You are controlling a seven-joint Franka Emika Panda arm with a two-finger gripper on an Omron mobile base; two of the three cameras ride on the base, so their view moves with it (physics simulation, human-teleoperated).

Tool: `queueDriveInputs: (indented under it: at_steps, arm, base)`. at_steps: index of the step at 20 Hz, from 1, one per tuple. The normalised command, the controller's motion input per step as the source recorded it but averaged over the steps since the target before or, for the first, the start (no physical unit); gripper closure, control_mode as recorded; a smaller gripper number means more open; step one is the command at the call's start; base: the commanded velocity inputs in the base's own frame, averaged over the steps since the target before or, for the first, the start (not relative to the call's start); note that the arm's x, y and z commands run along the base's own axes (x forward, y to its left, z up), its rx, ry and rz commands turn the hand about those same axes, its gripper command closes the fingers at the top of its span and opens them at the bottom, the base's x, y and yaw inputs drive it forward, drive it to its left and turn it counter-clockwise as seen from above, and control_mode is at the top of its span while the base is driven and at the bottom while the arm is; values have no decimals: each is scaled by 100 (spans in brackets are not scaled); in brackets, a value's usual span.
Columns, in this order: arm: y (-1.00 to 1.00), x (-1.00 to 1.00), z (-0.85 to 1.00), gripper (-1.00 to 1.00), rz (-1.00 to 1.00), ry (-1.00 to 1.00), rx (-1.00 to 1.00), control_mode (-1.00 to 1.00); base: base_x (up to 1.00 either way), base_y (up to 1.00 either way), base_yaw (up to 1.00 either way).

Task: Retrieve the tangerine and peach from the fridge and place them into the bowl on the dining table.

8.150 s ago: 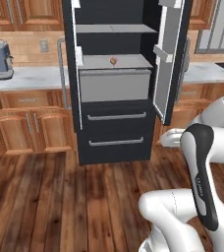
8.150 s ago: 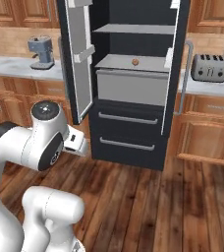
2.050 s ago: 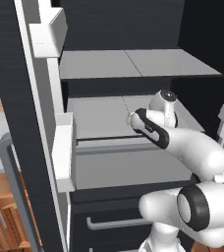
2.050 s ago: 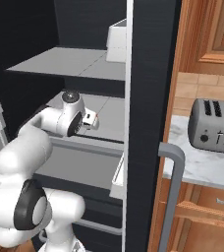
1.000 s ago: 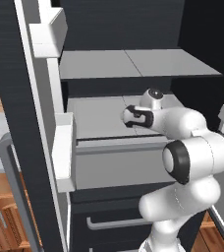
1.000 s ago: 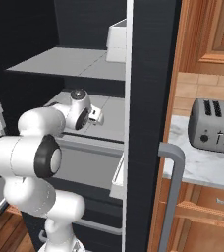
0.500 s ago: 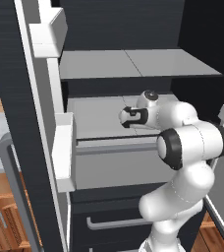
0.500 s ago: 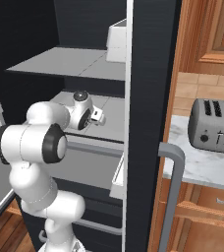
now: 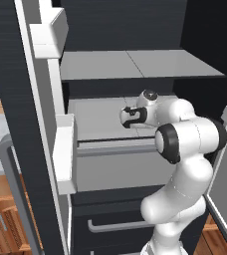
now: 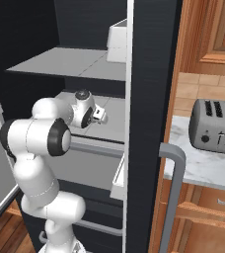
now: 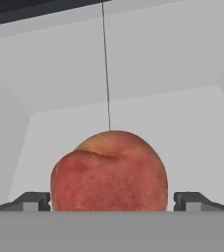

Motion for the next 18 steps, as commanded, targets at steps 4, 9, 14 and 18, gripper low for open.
queueDriveInputs:
  at_steps: [4,9,14,18]
  arm:
    - [-4,19,-2,-100,-3,0,0,-100]
    - [0,0,-23,-100,-1,0,0,-100]
    - [0,0,-39,-100,-1,0,0,-100]
    - [0,3,-29,100,0,0,0,-100]
  base:
    - [0,0,0]
    - [0,0,0]
    - [0,0,0]
    - [0,0,0]
